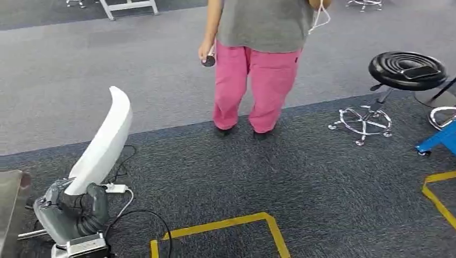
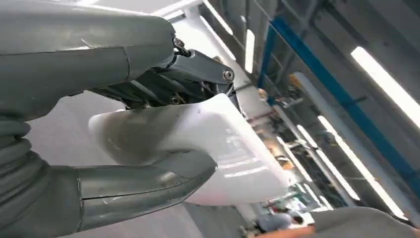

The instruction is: Take the parts from the cabinet and place them on the table.

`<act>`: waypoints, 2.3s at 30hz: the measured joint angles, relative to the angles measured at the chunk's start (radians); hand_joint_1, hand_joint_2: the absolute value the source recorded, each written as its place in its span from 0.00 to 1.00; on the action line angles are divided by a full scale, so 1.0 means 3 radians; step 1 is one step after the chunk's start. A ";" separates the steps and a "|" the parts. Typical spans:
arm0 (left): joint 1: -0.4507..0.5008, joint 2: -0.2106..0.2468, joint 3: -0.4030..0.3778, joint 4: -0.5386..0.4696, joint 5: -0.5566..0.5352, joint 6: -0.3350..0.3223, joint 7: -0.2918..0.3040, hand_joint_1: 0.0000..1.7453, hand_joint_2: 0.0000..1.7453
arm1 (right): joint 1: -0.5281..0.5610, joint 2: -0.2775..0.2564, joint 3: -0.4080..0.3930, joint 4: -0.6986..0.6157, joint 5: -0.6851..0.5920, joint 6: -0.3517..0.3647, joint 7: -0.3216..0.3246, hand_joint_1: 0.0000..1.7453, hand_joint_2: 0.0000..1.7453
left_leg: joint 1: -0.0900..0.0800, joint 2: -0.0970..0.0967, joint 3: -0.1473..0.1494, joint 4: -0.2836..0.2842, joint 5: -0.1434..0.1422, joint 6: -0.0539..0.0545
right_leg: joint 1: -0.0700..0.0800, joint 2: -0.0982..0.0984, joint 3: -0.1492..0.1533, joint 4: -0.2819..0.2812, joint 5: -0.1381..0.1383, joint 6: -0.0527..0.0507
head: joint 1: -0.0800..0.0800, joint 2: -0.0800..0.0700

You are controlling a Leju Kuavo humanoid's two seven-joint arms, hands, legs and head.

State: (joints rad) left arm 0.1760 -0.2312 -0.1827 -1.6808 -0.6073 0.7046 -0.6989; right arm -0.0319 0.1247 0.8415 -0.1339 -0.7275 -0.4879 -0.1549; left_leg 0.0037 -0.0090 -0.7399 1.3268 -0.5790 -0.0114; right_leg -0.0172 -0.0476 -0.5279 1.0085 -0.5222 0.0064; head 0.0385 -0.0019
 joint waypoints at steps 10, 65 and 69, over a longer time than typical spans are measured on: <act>0.0010 0.0000 -0.0002 0.0024 -0.0020 0.0001 0.0000 1.00 1.00 | -0.0038 0.0001 0.0005 0.0000 0.0027 -0.0010 -0.0005 0.00 0.00 | -0.0057 0.0128 0.0497 -0.1040 0.0408 0.0166 | 0.0011 -0.0100 0.0096 0.0041 -0.0170 0.0141 | 0.0025 0.0000; -0.0198 0.0190 -0.0385 0.0039 0.0582 -0.0013 -0.0001 1.00 1.00 | -0.0066 -0.0023 0.0167 0.0000 -0.0043 0.0125 0.0086 0.00 0.00 | -0.0055 0.0118 0.0551 -0.0989 0.0324 0.0146 | 0.0016 0.0004 0.0107 -0.0063 -0.0054 0.0138 | 0.0071 0.0000; -0.0200 0.0212 -0.0399 0.0046 0.0604 -0.0019 -0.0001 1.00 1.00 | -0.0063 -0.0023 0.0167 0.0000 -0.0050 0.0125 0.0086 0.00 0.00 | -0.0055 0.0118 0.0551 -0.0989 0.0324 0.0145 | 0.0016 0.0004 0.0109 -0.0063 -0.0054 0.0138 | 0.0072 0.0000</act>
State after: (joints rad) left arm 0.1159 -0.1675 -0.3025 -1.6670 -0.4261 0.6989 -0.6992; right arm -0.0507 0.1179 0.8915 -0.1339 -0.7423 -0.4505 -0.1289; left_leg -0.0127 0.0265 -0.5747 1.0300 -0.4817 0.0322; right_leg -0.0125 -0.0464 -0.4952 0.9897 -0.5385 0.0477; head 0.0603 -0.0019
